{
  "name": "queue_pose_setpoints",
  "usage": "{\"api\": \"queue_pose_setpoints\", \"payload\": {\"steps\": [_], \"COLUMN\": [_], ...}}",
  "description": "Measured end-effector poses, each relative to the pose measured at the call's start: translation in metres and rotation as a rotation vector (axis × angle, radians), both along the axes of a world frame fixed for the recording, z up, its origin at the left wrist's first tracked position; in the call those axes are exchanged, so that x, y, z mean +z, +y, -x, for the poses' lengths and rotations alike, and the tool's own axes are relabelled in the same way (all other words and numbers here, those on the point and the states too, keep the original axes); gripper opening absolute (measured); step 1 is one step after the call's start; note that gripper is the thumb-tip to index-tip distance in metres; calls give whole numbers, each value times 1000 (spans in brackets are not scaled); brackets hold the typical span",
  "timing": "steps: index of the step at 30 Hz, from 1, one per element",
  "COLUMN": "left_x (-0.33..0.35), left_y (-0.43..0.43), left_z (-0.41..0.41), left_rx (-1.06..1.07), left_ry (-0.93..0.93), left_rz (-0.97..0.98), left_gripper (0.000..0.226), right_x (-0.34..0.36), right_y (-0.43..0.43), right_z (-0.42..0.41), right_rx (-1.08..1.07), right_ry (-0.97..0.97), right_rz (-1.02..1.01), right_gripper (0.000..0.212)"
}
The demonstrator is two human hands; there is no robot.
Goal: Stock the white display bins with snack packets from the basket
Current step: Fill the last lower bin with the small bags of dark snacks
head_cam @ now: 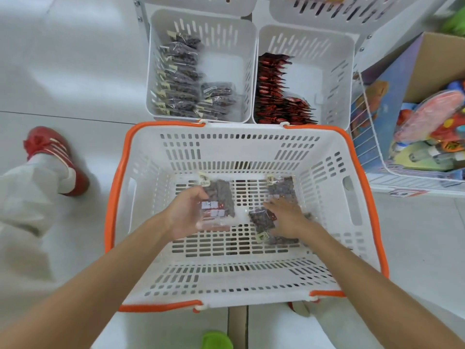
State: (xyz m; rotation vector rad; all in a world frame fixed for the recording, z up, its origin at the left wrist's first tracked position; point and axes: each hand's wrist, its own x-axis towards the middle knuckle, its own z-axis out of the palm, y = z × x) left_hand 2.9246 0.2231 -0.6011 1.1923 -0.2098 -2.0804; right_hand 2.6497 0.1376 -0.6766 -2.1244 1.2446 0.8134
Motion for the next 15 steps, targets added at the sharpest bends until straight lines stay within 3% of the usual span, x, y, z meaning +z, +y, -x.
{"api": "queue_pose_setpoints", "payload": {"steps": [2, 5, 9, 12, 15], "left_x": [-1, -2, -13, -13, -8], "left_y": [-1, -2, -3, -2, -1], "left_z": [-5, -9, -14, -18, -24], "left_rx": [36, 73, 111, 86, 147], "left_ry": [-63, -176, -279, -321, -323], "left_rz": [-25, -45, -70, -50, -40], "left_gripper": [47, 18, 33, 37, 39], "right_x": [-19, -17, -14, -10, 21], "right_y": [6, -1, 3, 4, -8], "right_z": [3, -5, -25, -31, -38], "right_rx": [160, 287, 351, 62, -507], "right_ry": [97, 106, 59, -31, -415], "right_rz": [88, 234, 182, 17, -166], "right_gripper": [95, 76, 59, 45, 37]}}
